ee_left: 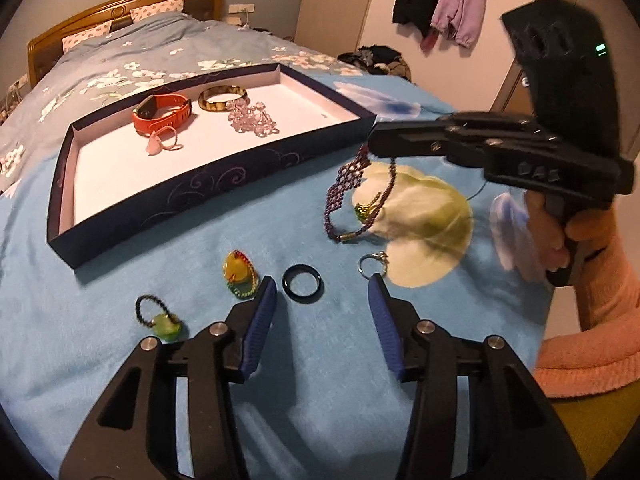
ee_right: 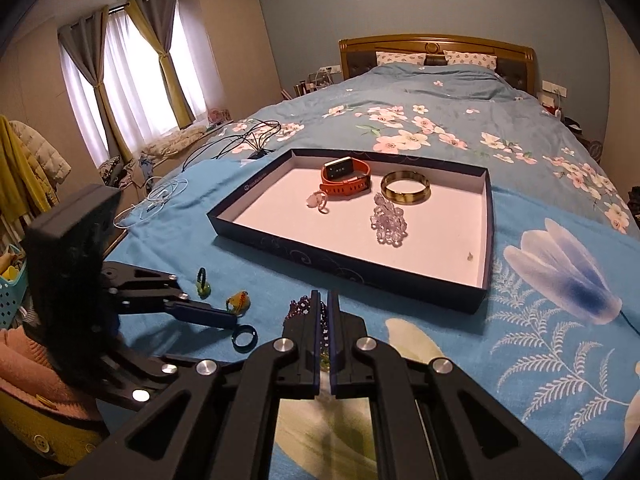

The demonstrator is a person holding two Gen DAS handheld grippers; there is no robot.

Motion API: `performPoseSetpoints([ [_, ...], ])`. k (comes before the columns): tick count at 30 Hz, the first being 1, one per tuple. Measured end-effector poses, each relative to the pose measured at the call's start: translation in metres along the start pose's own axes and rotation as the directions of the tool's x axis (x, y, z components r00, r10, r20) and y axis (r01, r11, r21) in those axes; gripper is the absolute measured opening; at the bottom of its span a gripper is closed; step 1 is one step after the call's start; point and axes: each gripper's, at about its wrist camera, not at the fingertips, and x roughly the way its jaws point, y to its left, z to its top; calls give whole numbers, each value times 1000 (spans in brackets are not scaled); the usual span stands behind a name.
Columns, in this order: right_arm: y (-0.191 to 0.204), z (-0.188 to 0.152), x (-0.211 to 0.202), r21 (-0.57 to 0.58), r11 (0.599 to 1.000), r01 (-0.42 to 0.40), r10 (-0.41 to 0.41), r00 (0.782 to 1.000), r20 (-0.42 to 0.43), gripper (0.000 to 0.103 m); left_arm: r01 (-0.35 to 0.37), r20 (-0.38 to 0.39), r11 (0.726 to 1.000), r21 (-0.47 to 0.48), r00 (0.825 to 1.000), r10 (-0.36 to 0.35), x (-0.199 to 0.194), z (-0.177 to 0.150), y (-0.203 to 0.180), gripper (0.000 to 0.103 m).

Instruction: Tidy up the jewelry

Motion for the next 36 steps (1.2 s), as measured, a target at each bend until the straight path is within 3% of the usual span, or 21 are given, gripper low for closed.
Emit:
performPoseSetpoints([
  [4, 2, 3, -4, -5, 1000, -1, 1, 1000, 13, 2, -29, -7, 1000, 13, 1000, 29, 6, 4, -1, 40],
  [8, 2, 5, -5, -7, 1000, -3, 3, 1000, 21, 2, -84, -12, 996, 31, 996, 85, 8, 5, -2, 22],
  [13, 3, 8, -6, -11, 1000, -3, 3, 1000, 31, 2, -86, -1, 996, 28, 996, 86, 6, 6, -1, 22],
  [23, 3, 23, -13, -27, 1000, 10, -8, 998, 69, 2, -65, 93, 998, 23, 994, 63, -24, 20, 2, 22],
  [36, -1, 51, -10, -38, 999, 23, -18, 993, 118, 2, -126, 160, 992, 5, 979, 124, -44, 48, 23, 22],
])
